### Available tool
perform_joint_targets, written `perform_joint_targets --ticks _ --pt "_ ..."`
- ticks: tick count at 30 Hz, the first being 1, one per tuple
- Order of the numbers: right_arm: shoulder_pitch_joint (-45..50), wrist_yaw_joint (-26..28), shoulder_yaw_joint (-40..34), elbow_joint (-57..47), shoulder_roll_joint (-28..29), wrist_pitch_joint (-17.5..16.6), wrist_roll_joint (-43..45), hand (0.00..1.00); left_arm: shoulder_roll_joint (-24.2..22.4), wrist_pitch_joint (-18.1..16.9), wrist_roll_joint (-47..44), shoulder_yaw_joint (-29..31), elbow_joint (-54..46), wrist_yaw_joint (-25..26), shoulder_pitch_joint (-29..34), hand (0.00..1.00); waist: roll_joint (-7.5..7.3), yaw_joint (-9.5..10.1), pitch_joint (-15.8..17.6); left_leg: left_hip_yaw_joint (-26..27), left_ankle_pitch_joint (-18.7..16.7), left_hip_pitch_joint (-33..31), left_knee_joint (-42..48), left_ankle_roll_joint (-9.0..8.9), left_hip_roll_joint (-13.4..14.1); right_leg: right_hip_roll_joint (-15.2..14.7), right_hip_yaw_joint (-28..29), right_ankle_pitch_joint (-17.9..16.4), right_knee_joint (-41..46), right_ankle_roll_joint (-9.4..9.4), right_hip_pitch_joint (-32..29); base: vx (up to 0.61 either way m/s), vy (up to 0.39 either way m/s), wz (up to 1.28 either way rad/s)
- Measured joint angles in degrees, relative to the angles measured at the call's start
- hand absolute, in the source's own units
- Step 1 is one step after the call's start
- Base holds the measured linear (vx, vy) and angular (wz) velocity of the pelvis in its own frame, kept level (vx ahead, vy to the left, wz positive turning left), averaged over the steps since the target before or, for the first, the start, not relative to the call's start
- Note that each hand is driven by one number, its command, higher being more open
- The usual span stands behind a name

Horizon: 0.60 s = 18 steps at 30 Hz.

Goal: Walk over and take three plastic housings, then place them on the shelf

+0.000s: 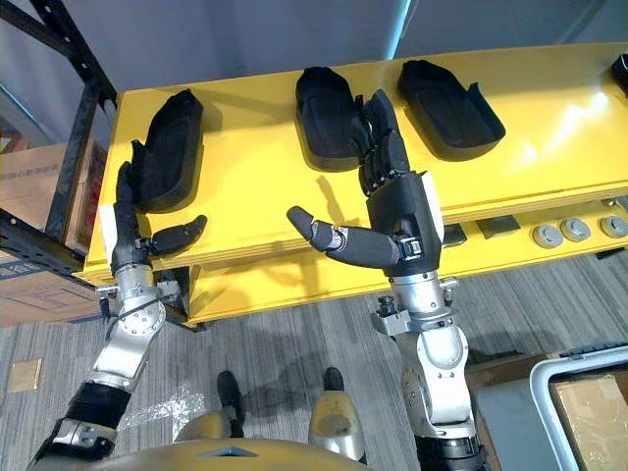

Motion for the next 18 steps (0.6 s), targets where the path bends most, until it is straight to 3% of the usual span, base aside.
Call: perform_joint_targets --ticks 8,13,18 --pt "0.0 0.3 -0.6 -0.3 -1.9 0.7 1.5 1.0 0.4 -1.6 -0.7 2.8 7.3 4.6 -6.3 1.0 1.71 -1.46 3.0 1.5 -0.2 -0.1 0.0 -0.29 0.1 0.3 1.7 -0.3 1.3 0.1 -1.8 -0.01 -0.01 -0.1" --pt "-0.2 1.2 -0.9 -1.7 -1.9 1.6 2.1 1.0 1.1 -4.0 -2.0 4.0 9.3 5.9 -9.0 1.0 1.8 -2.03 4.2 2.3 0.0 -1.1 0.1 -0.12 0.0 0.4 3.1 -0.1 1.8 0.36 -3.5 0.0 -0.005 -0.07" --pt "-0.2 1.3 -0.8 -1.9 -1.8 1.6 2.1 1.0 0.9 -4.1 -3.0 3.8 7.7 5.8 -8.9 1.0 1.96 -2.58 4.9 2.2 0.2 -0.8 0.2 0.16 0.0 0.3 3.0 -0.1 2.6 0.0 -3.5 0.03 -0.006 0.01"
